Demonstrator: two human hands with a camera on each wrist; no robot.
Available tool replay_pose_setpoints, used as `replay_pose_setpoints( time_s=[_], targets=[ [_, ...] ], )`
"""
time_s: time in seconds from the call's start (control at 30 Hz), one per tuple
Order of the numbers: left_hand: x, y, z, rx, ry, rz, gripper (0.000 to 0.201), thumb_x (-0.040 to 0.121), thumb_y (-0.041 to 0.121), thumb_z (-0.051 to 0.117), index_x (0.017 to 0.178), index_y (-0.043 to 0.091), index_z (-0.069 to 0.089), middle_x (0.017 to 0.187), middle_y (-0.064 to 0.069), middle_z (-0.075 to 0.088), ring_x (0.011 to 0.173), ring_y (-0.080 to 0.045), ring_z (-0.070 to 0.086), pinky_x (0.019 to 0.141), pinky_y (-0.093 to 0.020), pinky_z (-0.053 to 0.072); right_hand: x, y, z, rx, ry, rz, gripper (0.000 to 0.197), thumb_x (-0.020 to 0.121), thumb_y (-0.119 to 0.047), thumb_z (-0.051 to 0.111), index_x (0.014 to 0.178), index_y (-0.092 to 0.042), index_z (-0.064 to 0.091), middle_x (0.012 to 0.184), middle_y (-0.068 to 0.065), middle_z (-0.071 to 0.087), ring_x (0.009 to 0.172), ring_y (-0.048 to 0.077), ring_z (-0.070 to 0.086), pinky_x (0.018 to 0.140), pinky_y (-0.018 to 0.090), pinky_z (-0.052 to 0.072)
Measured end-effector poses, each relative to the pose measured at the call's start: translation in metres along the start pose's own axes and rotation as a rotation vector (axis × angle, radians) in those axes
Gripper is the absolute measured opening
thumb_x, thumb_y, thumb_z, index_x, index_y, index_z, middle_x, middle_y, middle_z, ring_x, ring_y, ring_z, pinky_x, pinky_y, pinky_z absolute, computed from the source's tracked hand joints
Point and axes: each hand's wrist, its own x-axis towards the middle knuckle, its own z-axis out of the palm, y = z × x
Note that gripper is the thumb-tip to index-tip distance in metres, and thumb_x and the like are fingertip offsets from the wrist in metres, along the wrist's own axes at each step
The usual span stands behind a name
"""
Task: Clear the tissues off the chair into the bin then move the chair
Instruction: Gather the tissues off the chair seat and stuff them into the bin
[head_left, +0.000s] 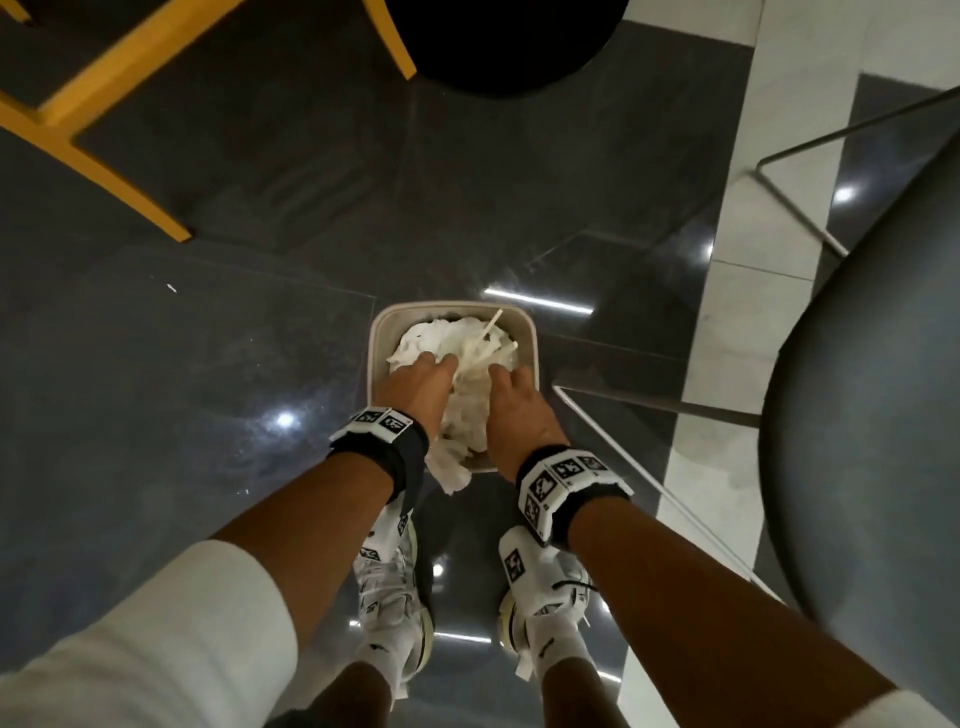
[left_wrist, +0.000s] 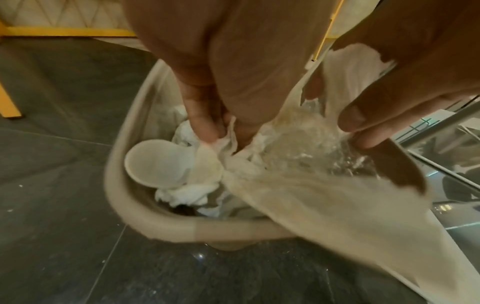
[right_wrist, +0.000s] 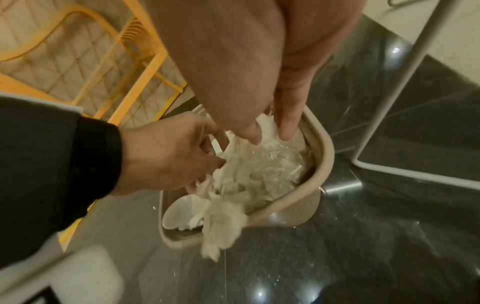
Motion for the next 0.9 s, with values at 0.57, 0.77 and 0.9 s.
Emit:
replay_pose_setpoints(
  time_s=[0.57,0.77,0.9],
  targets=[
    [-0.05,0.055,-0.111,-0.182,-0.068,-0.075,0.045,0.094,0.012,0.05,0.138,0.018,0.051,0.132,-0.014,0.062,0.119,-0.035,0.06,0.1,-0.04,0.048,-0.092,-0.013,-0.102,0.363,0.012,0.036,0.049,0.095,-0.016,0.048,0.143,-0.014,0.043,0.123,0.013,0.067,0.111,0.033,0.065,0.091,0.037,0.052],
    [-0.066,0.215,-0.202,-0.144,0.208,0.303,0.04,0.084,0.009,0.052,0.123,0.012,0.055,0.114,-0.017,0.063,0.111,-0.04,0.056,0.096,-0.047,0.047,-0.196,0.078,-0.191,0.564,0.274,0.133,0.023,0.091,-0.017,0.053,0.109,-0.015,0.068,0.1,0.008,0.074,0.101,0.031,0.068,0.091,0.036,0.052],
    [-0.072,0.341,-0.217,-0.03,0.293,0.633,0.049,0.075,0.021,0.062,0.123,0.014,0.054,0.119,-0.015,0.053,0.11,-0.038,0.048,0.096,-0.047,0.042,-0.25,0.167,-0.227,0.725,0.577,0.355,0.011,0.091,-0.022,0.059,0.09,-0.02,0.07,0.077,-0.002,0.069,0.085,0.021,0.066,0.082,0.033,0.052]
  ],
)
